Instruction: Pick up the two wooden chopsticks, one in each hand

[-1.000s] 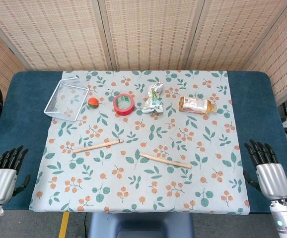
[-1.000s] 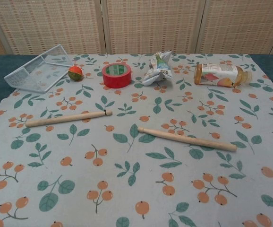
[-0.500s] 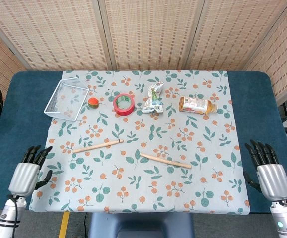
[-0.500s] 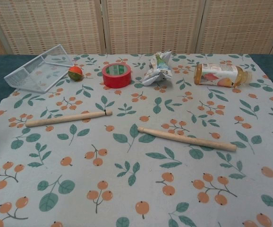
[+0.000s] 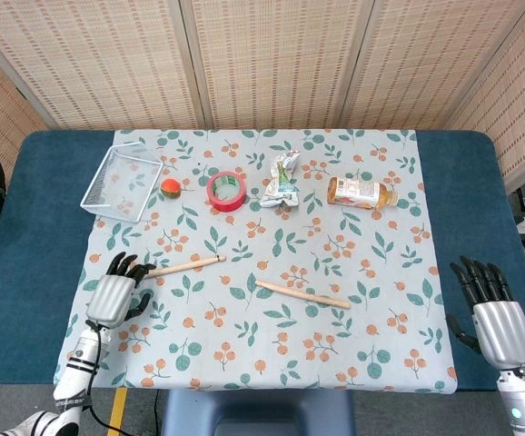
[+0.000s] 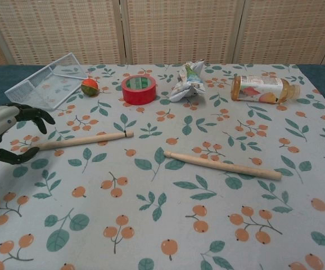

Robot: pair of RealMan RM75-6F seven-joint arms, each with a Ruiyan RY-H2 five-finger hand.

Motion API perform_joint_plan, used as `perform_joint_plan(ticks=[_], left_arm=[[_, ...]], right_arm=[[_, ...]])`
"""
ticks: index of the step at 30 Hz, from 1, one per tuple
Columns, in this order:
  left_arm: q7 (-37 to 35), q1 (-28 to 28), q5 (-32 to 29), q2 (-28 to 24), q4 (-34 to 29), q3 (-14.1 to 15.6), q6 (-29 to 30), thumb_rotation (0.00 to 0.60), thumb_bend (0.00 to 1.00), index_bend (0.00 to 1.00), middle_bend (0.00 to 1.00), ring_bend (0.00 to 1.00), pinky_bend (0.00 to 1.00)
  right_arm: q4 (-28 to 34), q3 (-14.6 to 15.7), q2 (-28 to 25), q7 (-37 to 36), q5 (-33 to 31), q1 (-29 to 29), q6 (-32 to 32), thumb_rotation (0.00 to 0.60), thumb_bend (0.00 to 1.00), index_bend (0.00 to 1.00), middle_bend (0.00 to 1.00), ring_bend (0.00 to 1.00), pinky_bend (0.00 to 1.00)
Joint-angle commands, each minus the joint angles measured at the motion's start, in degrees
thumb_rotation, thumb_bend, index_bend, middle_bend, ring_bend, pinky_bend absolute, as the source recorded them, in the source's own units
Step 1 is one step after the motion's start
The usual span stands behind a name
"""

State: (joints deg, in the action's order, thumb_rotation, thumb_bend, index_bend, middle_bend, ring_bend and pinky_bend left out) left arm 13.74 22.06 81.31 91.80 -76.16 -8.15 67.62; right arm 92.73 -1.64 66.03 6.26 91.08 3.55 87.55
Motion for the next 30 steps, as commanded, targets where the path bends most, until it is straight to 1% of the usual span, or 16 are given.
perform_joint_plan(ticks=[1, 3, 5, 6, 7, 10, 15, 18, 21, 28, 30], left_arm=[[0.6, 1.0, -0.8, 1.3, 1.4, -0.5, -0.8, 0.600, 0.42, 0.27, 0.29, 0.13, 0.10], [0.9, 1.4, -0.9, 2.0, 2.2, -0.5, -1.3, 0.600, 0.42, 0.27, 0.28, 0.13, 0.10], [1.3, 2.4, -0.8, 3.8, 4.5, -0.7, -1.5, 0.600, 0.42, 0.28, 0.26, 0.13, 0.10], [2.5, 3.4, -0.5, 5.3, 7.1, -0.7, -1.7, 0.600, 0.42, 0.28, 0.25, 0.13, 0.10], [2.6, 3.7, -0.6, 6.0, 8.3, -0.8, -1.7, 0.600, 0.42, 0.28, 0.25, 0.13, 0.10], [2.3, 4.5, -1.1, 7.6, 10.6, -0.8, -2.5, 0.600, 0.42, 0.28, 0.25, 0.13, 0.10], [2.0, 6.2, -1.9, 10.3, 14.8, -1.1, -3.8, 0.600, 0.42, 0.29, 0.27, 0.13, 0.10], [2.1, 7.1, -2.0, 11.6, 16.9, -1.3, -3.6, 0.600, 0.42, 0.32, 0.30, 0.14, 0.10], [2.2, 7.5, -1.9, 12.5, 18.5, -1.2, -3.2, 0.600, 0.42, 0.35, 0.34, 0.16, 0.10], [3.3, 8.1, -2.8, 14.1, 22.1, -1.0, -3.6, 0.600, 0.43, 0.39, 0.39, 0.18, 0.10], [3.3, 8.2, -2.8, 14.4, 22.8, -0.9, -3.5, 0.600, 0.43, 0.39, 0.40, 0.19, 0.10]], right_arm=[[0.0, 0.0, -0.1, -0.1, 0.0, 0.0, -0.1, 0.600, 0.28, 0.00, 0.00, 0.00, 0.00], [0.1, 0.1, -0.2, -0.1, 0.0, 0.0, -0.2, 0.600, 0.28, 0.00, 0.00, 0.00, 0.00], [0.3, 0.2, -0.5, -0.2, -0.2, 0.1, -0.7, 0.600, 0.28, 0.00, 0.00, 0.00, 0.00], [0.5, 0.4, -0.7, -0.2, -0.5, 0.1, -1.3, 0.600, 0.28, 0.00, 0.00, 0.00, 0.00], [0.7, 0.5, -0.9, -0.2, -0.5, 0.2, -1.5, 0.600, 0.28, 0.00, 0.00, 0.00, 0.00], [0.9, 0.6, -1.1, 0.1, -0.6, 0.2, -1.8, 0.600, 0.28, 0.00, 0.00, 0.00, 0.00], [1.3, 0.8, -1.3, 0.5, -0.9, 0.2, -2.3, 0.600, 0.28, 0.00, 0.00, 0.00, 0.00], [1.6, 0.9, -1.6, 0.7, -0.9, 0.1, -2.3, 0.600, 0.28, 0.00, 0.00, 0.00, 0.00], [1.8, 0.9, -1.8, 0.9, -1.0, -0.1, -2.2, 0.600, 0.28, 0.00, 0.00, 0.00, 0.00], [2.0, 0.8, -2.2, 0.7, -1.4, -0.2, -2.2, 0.600, 0.28, 0.00, 0.00, 0.00, 0.00], [2.0, 0.8, -2.3, 0.8, -1.4, -0.2, -2.3, 0.600, 0.28, 0.00, 0.00, 0.00, 0.00]])
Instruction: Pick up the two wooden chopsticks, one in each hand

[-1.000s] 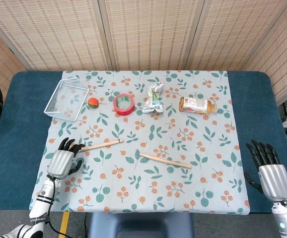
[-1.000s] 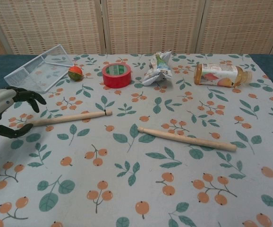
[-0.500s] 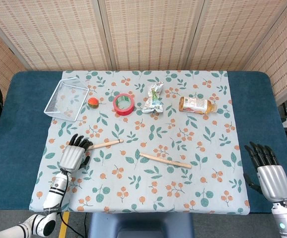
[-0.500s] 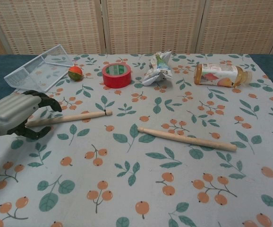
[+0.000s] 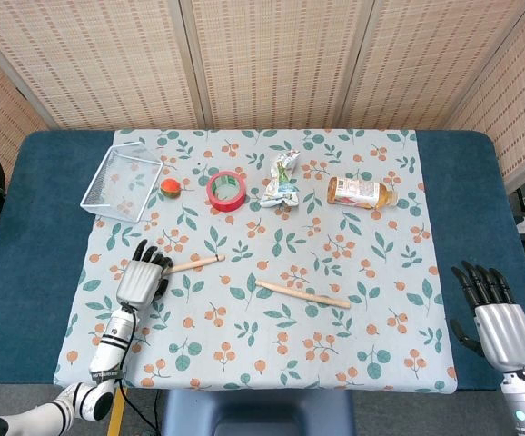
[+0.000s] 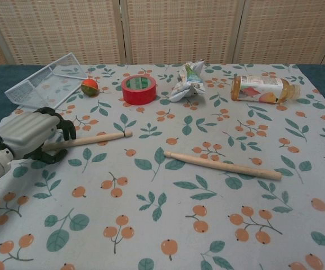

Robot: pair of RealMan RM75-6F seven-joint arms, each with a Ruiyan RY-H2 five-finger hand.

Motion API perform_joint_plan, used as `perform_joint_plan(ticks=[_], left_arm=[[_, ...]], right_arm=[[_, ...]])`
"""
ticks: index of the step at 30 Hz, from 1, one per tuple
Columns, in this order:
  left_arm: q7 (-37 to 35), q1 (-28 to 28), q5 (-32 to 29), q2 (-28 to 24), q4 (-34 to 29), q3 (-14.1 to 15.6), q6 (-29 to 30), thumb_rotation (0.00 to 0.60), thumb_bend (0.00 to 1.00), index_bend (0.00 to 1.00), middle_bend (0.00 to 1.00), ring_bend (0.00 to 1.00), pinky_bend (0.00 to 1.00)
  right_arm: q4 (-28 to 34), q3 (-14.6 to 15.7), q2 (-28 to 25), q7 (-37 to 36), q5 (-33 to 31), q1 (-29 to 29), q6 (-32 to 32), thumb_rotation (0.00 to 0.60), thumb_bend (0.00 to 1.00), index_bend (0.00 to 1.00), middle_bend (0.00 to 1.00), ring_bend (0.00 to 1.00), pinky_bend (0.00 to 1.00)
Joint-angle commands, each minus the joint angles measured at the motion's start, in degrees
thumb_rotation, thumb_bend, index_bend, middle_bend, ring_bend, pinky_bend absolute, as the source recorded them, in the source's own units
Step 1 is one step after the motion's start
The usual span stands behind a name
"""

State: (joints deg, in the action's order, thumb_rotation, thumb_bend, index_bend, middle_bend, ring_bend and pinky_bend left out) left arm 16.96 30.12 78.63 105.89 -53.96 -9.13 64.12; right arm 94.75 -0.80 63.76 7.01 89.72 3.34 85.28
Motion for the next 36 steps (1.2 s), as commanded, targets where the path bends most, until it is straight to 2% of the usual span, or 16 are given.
perform_joint_plan(ticks=[1, 6, 16, 36], left_arm=[[0.0, 0.2, -0.2, 0.5, 0.9, 0.1, 0.1, 0.600, 0.43, 0.39, 0.40, 0.19, 0.10], [-0.5, 0.5, 0.1, 0.7, 2.0, 0.5, 0.3, 0.600, 0.43, 0.41, 0.41, 0.21, 0.10], [-1.8, 0.8, 1.2, 1.5, 4.8, 1.5, 1.3, 0.600, 0.49, 0.48, 0.50, 0.25, 0.11], [-1.5, 0.6, 1.1, -1.1, 1.9, 3.0, 0.0, 0.600, 0.46, 0.45, 0.47, 0.26, 0.12]], right_arm=[[0.0, 0.0, 0.0, 0.0, 0.0, 0.0, -0.1, 0.600, 0.28, 0.00, 0.00, 0.00, 0.00], [0.0, 0.0, 0.0, 0.2, -0.3, 0.0, -0.3, 0.600, 0.28, 0.00, 0.00, 0.00, 0.00], [0.1, -0.1, 0.1, 0.8, -0.5, 0.0, -0.5, 0.600, 0.28, 0.00, 0.00, 0.00, 0.00], [0.2, -0.1, 0.3, 1.1, -0.6, -0.1, -0.4, 0.600, 0.28, 0.00, 0.00, 0.00, 0.00]])
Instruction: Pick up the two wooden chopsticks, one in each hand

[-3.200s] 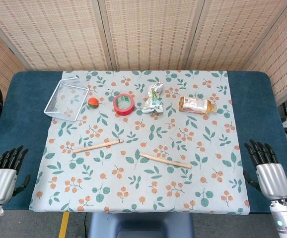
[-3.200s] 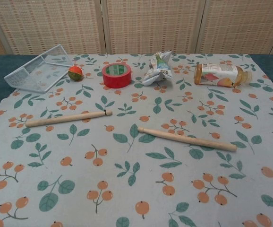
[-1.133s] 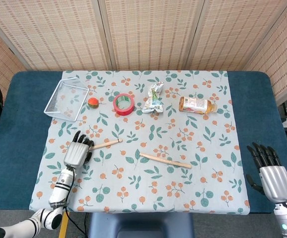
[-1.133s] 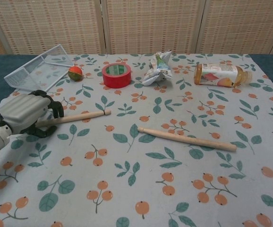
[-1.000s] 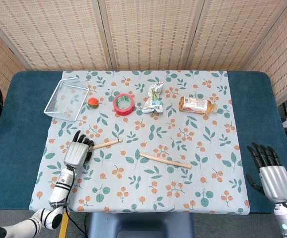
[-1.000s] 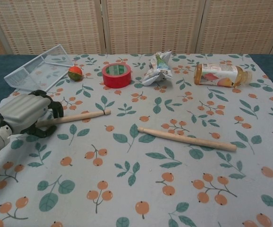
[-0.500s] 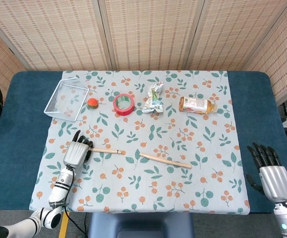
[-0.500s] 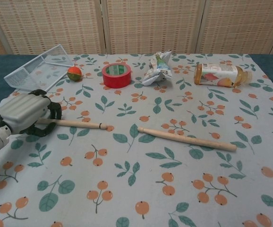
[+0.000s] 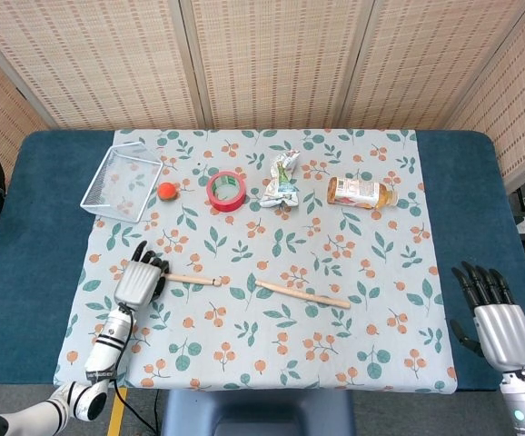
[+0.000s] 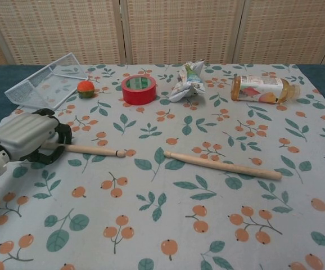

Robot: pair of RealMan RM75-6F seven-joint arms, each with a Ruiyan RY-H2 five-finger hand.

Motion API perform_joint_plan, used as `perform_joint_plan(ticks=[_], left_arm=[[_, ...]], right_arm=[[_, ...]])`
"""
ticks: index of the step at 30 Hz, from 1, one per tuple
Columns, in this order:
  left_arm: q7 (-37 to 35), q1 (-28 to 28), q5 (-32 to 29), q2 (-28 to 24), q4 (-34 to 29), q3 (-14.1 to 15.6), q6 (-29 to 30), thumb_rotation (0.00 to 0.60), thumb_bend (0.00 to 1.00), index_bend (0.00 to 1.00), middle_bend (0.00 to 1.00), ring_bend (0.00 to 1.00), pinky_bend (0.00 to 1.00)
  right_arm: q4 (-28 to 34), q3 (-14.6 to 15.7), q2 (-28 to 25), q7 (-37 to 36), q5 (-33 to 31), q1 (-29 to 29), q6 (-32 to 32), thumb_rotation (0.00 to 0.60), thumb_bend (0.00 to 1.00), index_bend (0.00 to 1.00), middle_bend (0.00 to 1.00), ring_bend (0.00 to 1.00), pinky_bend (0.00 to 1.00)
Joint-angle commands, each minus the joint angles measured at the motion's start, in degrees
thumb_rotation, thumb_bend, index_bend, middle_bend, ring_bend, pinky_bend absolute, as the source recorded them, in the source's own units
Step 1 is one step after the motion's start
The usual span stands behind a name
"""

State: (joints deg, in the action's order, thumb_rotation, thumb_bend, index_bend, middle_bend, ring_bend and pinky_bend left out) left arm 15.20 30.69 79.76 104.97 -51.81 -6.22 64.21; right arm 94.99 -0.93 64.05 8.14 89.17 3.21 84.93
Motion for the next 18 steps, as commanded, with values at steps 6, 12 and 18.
perform_joint_plan(ticks=[6, 12, 18], left_arm=[[0.4, -0.2, -0.2, -0.9, -1.4, 0.2, 0.1, 0.600, 0.45, 0.44, 0.47, 0.26, 0.12], [0.8, -0.5, -0.3, -1.4, -2.6, 0.3, 0.5, 0.600, 0.45, 0.42, 0.46, 0.26, 0.12], [2.5, -0.5, -0.6, -1.8, -3.4, 0.5, 0.2, 0.600, 0.45, 0.41, 0.45, 0.26, 0.12]], right_arm=[[0.0, 0.0, 0.1, 0.1, -0.1, 0.0, -0.2, 0.600, 0.28, 0.00, 0.00, 0.00, 0.00], [0.0, 0.0, 0.0, 0.0, 0.0, 0.0, -0.1, 0.600, 0.28, 0.00, 0.00, 0.00, 0.00], [0.2, 0.1, -0.1, -0.1, 0.3, -0.1, 0.0, 0.600, 0.28, 0.00, 0.00, 0.00, 0.00]])
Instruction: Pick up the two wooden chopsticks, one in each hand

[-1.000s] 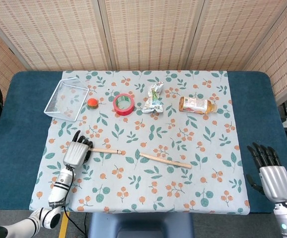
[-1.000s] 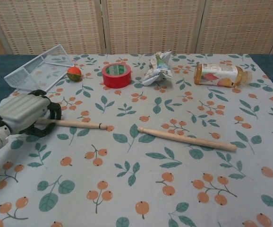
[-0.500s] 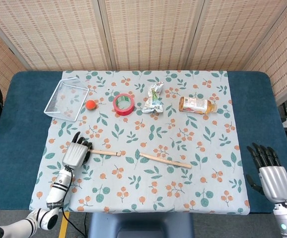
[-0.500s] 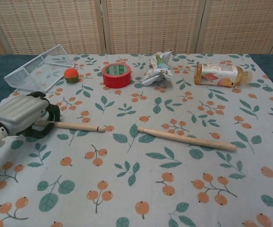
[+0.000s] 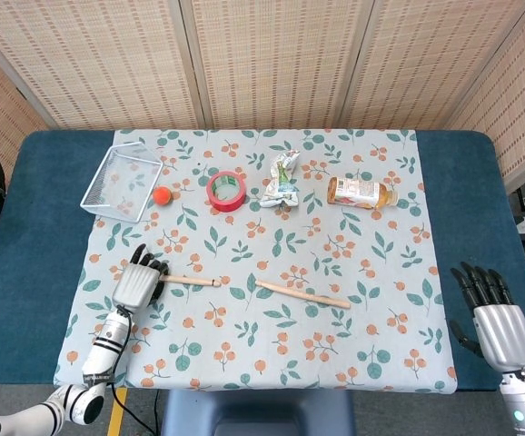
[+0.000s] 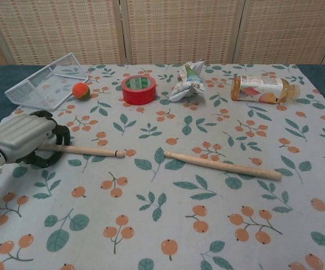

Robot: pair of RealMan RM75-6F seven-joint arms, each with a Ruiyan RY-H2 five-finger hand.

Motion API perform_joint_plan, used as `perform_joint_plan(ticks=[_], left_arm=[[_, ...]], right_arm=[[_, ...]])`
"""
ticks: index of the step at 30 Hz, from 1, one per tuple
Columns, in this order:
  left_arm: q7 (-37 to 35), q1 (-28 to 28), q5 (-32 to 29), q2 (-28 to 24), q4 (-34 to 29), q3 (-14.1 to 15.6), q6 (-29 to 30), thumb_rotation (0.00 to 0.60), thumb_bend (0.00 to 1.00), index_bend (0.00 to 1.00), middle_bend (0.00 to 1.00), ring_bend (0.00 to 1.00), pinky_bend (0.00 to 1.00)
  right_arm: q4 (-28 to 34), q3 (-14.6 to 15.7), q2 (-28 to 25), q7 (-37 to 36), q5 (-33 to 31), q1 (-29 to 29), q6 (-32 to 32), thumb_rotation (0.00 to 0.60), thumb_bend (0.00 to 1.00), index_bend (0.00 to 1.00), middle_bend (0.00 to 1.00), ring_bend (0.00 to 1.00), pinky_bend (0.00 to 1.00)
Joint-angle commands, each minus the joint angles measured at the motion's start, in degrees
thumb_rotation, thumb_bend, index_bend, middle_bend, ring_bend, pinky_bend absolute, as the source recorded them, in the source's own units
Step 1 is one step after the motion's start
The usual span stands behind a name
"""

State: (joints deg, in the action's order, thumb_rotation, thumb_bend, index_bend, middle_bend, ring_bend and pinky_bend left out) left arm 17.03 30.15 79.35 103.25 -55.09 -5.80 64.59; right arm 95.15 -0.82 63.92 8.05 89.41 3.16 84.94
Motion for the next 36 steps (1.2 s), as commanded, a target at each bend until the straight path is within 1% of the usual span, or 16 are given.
perform_joint_plan(ticks=[1, 3, 6, 14, 20, 23, 25, 28, 29, 33, 36], left_arm=[[1.2, 0.1, -0.3, -0.1, 0.0, 0.1, -0.4, 0.600, 0.45, 0.42, 0.45, 0.26, 0.12], [1.7, 0.1, -0.5, 0.0, -0.1, 0.0, -0.4, 0.600, 0.45, 0.44, 0.48, 0.26, 0.13], [1.9, 0.0, -0.2, 0.4, 0.5, 0.1, 0.3, 0.600, 0.45, 0.51, 0.55, 0.29, 0.13], [0.2, -0.2, 1.3, 0.8, 1.3, 0.4, 2.4, 0.600, 0.45, 0.59, 0.61, 0.30, 0.13], [-3.1, -0.6, 2.6, 0.6, 1.6, 0.8, 4.0, 0.600, 0.47, 0.68, 0.68, 0.33, 0.12], [-5.6, -0.9, 3.5, 0.3, 1.8, 1.1, 5.1, 0.600, 0.48, 0.71, 0.71, 0.34, 0.12], [-7.9, -1.1, 4.1, 0.0, 2.0, 1.4, 5.5, 0.600, 0.49, 0.74, 0.73, 0.35, 0.13], [-11.8, -1.5, 5.3, -0.4, 2.3, 1.9, 6.8, 0.600, 0.51, 0.77, 0.76, 0.37, 0.12], [-13.3, -1.7, 5.8, -0.5, 2.4, 2.0, 7.6, 0.600, 0.53, 0.78, 0.77, 0.37, 0.12], [-19.2, -2.9, 8.0, -1.3, 3.0, 2.7, 11.8, 0.600, 0.55, 0.79, 0.79, 0.39, 0.12], [-20.8, -3.7, 8.7, -2.6, 2.6, 3.1, 13.4, 0.600, 0.55, 0.79, 0.79, 0.39, 0.13]], right_arm=[[0.0, 0.0, 0.0, 0.0, 0.1, 0.0, 0.0, 0.600, 0.28, 0.00, 0.00, 0.00, 0.00], [0.0, 0.1, -0.1, -0.1, 0.1, 0.0, 0.0, 0.600, 0.28, 0.00, 0.00, 0.00, 0.00], [0.0, 0.0, -0.1, -0.1, 0.1, 0.0, 0.0, 0.600, 0.28, 0.00, 0.00, 0.00, 0.00], [0.2, 0.2, 0.0, 0.2, 0.2, 0.0, -0.2, 0.600, 0.28, 0.00, 0.00, 0.00, 0.00], [0.3, 0.6, 1.0, 1.6, 0.5, -0.1, -0.2, 0.600, 0.28, 0.00, 0.00, 0.00, 0.00], [0.4, 0.5, 2.9, 3.7, 0.3, -0.5, 0.3, 0.600, 0.28, 0.00, 0.00, 0.00, 0.00], [1.0, 1.0, 3.8, 6.0, 0.1, -0.5, -0.5, 0.600, 0.28, 0.00, 0.00, 0.00, 0.00], [2.9, 1.3, 5.0, 9.2, -0.3, -0.3, -1.6, 0.600, 0.28, 0.00, 0.04, 0.00, 0.00], [3.4, 1.3, 5.6, 10.4, -0.5, -0.2, -1.8, 0.600, 0.28, 0.00, 0.07, 0.00, 0.00], [5.2, 0.8, 9.2, 16.8, -1.3, 0.4, -2.5, 0.600, 0.29, 0.06, 0.12, 0.00, 0.00], [5.2, -0.4, 13.1, 21.1, -2.8, 1.6, -4.0, 0.600, 0.29, 0.10, 0.16, 0.00, 0.00]])
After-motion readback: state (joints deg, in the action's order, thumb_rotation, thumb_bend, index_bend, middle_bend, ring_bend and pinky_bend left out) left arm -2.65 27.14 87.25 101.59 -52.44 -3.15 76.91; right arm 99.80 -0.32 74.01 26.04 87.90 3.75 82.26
